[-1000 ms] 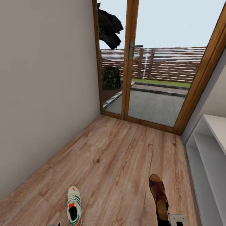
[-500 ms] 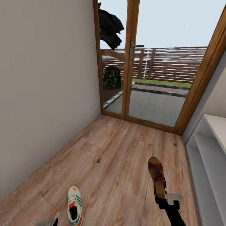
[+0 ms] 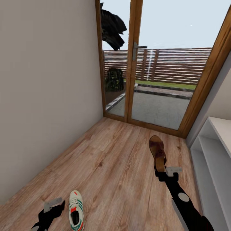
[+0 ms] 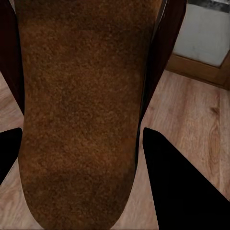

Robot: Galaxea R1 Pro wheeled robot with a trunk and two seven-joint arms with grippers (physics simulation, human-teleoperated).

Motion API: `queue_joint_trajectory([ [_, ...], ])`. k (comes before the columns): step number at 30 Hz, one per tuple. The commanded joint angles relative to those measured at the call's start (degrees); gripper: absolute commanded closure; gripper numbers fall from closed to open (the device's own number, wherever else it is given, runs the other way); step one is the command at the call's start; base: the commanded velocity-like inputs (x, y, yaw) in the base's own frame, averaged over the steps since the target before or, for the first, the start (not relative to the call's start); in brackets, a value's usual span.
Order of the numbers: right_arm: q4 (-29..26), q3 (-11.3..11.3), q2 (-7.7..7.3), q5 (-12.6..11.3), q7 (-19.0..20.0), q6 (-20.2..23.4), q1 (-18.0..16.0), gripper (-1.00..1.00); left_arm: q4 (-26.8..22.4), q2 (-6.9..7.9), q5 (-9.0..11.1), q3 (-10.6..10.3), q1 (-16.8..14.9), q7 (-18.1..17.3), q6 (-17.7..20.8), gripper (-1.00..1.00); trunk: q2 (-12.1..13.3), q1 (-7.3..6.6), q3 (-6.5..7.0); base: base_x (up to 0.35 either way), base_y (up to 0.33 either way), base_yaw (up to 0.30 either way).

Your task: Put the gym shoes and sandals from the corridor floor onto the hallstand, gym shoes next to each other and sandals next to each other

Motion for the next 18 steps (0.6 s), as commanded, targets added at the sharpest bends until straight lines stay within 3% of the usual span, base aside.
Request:
queue_joint_trajectory([
  [1, 0.01, 0.07, -0.03, -0.08, -0.2, -0.09, -0.03, 1.0, 0.07, -0.18, -0.17, 0.46, 0.0, -0.56, -0.12, -1.0, -0.02, -0.01, -0.05, 0.0, 0.0, 0.0],
  [7, 2.42, 0.08, -0.05, -0.05, -0.1, -0.05, -0.03, 1.0, 1.41, -2.76, -0.72, -0.02, 0.54, -0.67, -0.15, -1.0, -0.02, -0.01, -0.05, 0.0, 0.0, 0.0],
  [18, 3.0, 0.08, -0.05, -0.18, -0.1, -0.04, -0.03, 1.0, 1.64, -3.28, -0.27, 0.1, 0.57, -0.58, -0.16, -1.0, -0.02, -0.01, -0.05, 0.095, -0.029, 0.0],
])
